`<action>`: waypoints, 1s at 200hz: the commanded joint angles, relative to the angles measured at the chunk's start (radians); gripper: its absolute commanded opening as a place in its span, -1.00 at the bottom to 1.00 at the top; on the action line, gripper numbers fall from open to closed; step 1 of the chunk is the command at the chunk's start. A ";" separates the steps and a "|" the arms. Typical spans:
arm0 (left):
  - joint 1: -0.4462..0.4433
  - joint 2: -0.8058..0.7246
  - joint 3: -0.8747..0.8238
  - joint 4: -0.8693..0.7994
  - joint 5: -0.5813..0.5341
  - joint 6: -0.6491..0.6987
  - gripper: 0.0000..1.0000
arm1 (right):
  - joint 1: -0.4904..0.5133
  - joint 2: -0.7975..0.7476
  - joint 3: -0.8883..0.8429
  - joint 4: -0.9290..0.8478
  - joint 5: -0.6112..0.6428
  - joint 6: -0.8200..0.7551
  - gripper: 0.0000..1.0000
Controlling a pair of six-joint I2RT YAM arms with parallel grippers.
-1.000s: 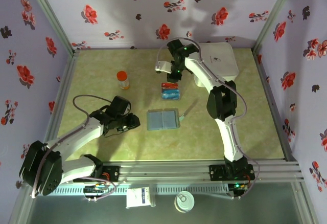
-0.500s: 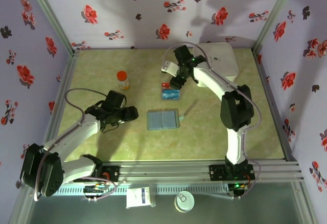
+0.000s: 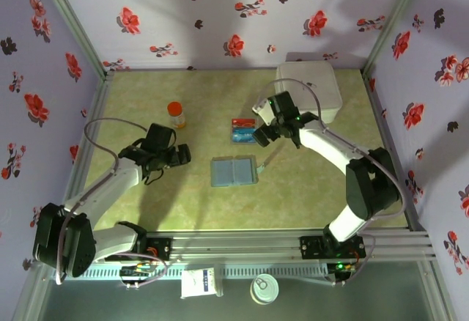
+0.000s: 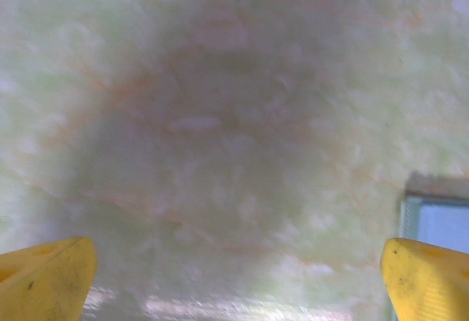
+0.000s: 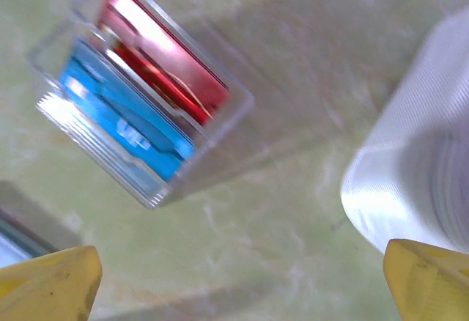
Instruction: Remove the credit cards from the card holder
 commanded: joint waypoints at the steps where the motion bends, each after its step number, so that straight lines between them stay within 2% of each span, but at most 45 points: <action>1: 0.016 0.028 0.045 0.002 -0.185 0.102 0.99 | -0.037 -0.055 -0.091 0.126 0.145 0.110 0.99; 37: 0.039 0.091 0.055 0.090 -0.389 0.296 1.00 | -0.124 -0.099 -0.257 0.277 0.251 0.198 0.99; 58: 0.077 0.127 0.034 0.186 -0.453 0.362 0.99 | -0.190 -0.102 -0.336 0.381 0.263 0.271 0.99; 82: 0.092 0.142 -0.061 0.415 -0.542 0.475 0.99 | -0.237 -0.101 -0.425 0.524 0.301 0.314 0.99; 99: 0.115 0.136 -0.142 0.585 -0.561 0.546 0.99 | -0.252 -0.113 -0.485 0.627 0.321 0.319 0.99; 112: 0.149 0.126 -0.204 0.718 -0.540 0.555 0.99 | -0.262 -0.129 -0.534 0.719 0.322 0.320 0.99; 141: 0.248 0.110 -0.343 0.996 -0.393 0.579 0.99 | -0.282 -0.153 -0.623 0.905 0.301 0.302 0.99; 168: 0.316 0.104 -0.396 1.141 -0.269 0.580 0.99 | -0.308 -0.137 -0.687 1.054 0.291 0.301 0.99; 185: 0.352 0.122 -0.417 1.235 -0.189 0.571 0.99 | -0.339 -0.136 -0.703 1.076 0.274 0.334 0.99; 200: 0.377 0.150 -0.436 1.326 -0.122 0.567 0.99 | -0.379 -0.134 -0.718 1.106 0.202 0.365 0.99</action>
